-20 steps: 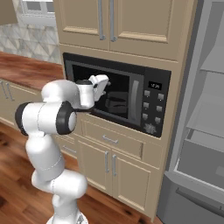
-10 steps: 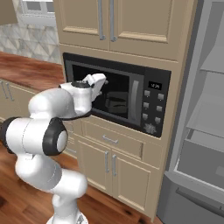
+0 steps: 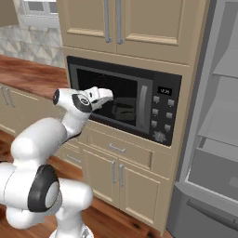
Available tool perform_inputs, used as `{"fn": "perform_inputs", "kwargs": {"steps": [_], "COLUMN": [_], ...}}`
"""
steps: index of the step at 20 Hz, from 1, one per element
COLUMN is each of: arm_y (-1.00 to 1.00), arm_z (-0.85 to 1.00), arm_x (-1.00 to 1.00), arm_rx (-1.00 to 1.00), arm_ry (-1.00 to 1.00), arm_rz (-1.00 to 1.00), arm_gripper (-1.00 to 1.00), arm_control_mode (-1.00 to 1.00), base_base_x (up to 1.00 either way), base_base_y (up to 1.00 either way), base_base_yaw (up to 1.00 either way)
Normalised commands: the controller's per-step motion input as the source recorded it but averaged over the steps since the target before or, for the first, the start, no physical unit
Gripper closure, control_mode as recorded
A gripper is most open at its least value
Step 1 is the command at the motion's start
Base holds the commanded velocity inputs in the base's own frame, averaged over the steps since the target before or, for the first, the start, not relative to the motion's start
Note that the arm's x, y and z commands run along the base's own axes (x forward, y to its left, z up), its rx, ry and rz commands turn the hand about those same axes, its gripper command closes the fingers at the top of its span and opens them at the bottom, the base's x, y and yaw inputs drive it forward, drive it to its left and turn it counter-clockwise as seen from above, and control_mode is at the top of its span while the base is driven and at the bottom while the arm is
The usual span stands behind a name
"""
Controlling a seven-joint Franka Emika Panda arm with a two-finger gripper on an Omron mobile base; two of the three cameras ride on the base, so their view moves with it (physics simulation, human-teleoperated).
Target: Place the tupperware containing the shrimp and carrot meal in the microwave. Close the microwave door and press the start button to reheat the meal.
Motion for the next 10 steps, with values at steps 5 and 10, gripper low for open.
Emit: {"fn": "perform_inputs", "kwargs": {"steps": [5,10], "arm_y": [-0.27,-0.48], "arm_z": [-0.15,-0.37], "arm_x": [-0.88,-0.58], "arm_rx": [0.61,0.7], "arm_ry": [-0.14,-0.28], "arm_rz": [-0.11,-0.05], "arm_gripper": [-1.0,-1.0], "arm_control_mode": [-1.0,-1.0], "base_base_x": [0.0,0.0], "base_base_y": [0.0,0.0], "base_base_yaw": [0.0,0.0]}}
